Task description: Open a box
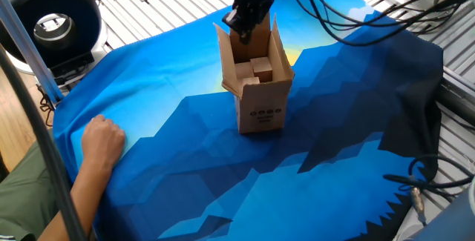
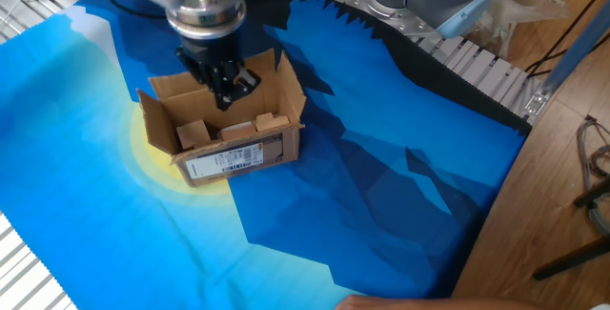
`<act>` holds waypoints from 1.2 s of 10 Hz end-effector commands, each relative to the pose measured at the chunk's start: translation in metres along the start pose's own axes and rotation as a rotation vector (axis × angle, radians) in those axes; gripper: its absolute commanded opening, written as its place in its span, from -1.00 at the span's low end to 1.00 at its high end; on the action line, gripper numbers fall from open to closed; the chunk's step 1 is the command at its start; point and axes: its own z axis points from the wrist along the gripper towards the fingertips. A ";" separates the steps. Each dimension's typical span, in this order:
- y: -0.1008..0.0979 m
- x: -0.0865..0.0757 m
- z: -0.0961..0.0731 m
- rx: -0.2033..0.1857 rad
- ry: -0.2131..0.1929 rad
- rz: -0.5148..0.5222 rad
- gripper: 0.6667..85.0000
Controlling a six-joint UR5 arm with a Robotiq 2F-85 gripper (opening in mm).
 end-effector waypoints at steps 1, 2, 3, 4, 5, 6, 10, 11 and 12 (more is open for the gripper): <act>0.003 0.006 -0.024 -0.006 -0.035 0.045 -0.98; 0.002 0.009 -0.030 -0.005 -0.040 0.049 -0.98; 0.000 0.014 -0.036 0.003 -0.038 0.047 -0.98; 0.001 0.020 -0.046 0.006 -0.031 0.051 -0.98; 0.001 0.023 -0.052 0.020 -0.029 0.053 -0.98; -0.001 0.027 -0.056 0.033 -0.024 0.052 -0.98; 0.002 0.031 -0.055 0.037 -0.007 0.035 -0.98; 0.000 0.032 -0.054 0.041 -0.007 0.021 -0.98; -0.002 0.033 -0.053 0.041 -0.008 0.002 -0.98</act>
